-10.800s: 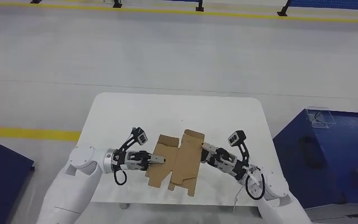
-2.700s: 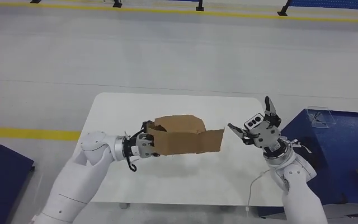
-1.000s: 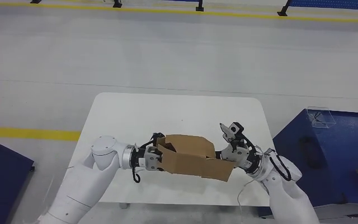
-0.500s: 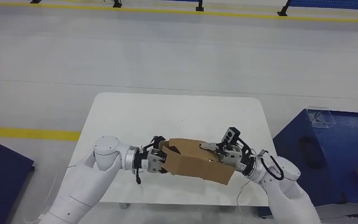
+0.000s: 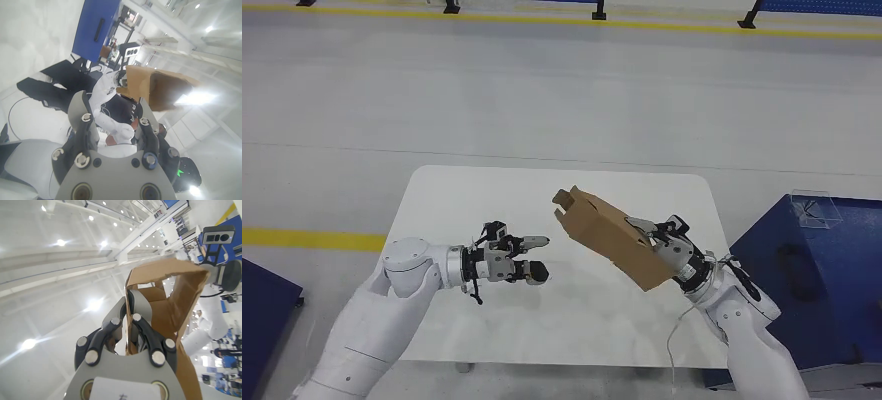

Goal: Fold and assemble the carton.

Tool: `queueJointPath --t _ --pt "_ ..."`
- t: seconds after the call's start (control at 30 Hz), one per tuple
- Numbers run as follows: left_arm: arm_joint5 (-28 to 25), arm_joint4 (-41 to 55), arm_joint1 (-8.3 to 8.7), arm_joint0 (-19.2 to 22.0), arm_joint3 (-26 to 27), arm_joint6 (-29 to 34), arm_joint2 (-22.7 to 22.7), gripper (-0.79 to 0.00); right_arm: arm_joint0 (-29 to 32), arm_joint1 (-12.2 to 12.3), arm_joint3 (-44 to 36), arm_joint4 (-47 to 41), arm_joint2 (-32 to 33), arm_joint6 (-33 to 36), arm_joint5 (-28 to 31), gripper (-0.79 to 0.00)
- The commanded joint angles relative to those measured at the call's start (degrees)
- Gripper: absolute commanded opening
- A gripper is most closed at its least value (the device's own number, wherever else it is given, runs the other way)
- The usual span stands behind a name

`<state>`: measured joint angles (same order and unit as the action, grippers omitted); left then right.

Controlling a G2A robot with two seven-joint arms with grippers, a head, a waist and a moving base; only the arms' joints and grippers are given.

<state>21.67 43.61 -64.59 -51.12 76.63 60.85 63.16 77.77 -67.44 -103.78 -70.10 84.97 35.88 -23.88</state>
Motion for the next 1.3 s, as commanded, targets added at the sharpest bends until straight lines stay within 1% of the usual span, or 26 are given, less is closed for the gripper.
queueJointPath --t 0.0,1.1,1.13,1.17,1.27 --pt "-3.1 0.5 0.10 -0.5 -0.4 -3.8 2.0 0.000 0.0 0.0 -0.1 2.1 0.0 0.5 0.0 -0.785" --pt "-3.1 0.5 0.10 -0.5 -0.4 -3.8 2.0 0.000 0.0 0.0 -0.1 2.1 0.0 0.5 0.0 -0.785" --pt "-3.1 0.5 0.10 -0.5 -0.4 -3.8 2.0 0.000 0.0 0.0 -0.6 2.6 0.0 0.4 0.7 -0.785" --pt "-3.1 0.5 0.10 -0.5 -0.4 -3.8 2.0 0.000 -0.1 0.1 -1.3 4.9 0.3 0.7 2.5 -0.785" --pt "-3.1 0.5 0.10 -0.5 -0.4 -3.8 2.0 0.000 0.2 0.5 -2.6 14.8 2.4 3.7 11.9 -0.785"
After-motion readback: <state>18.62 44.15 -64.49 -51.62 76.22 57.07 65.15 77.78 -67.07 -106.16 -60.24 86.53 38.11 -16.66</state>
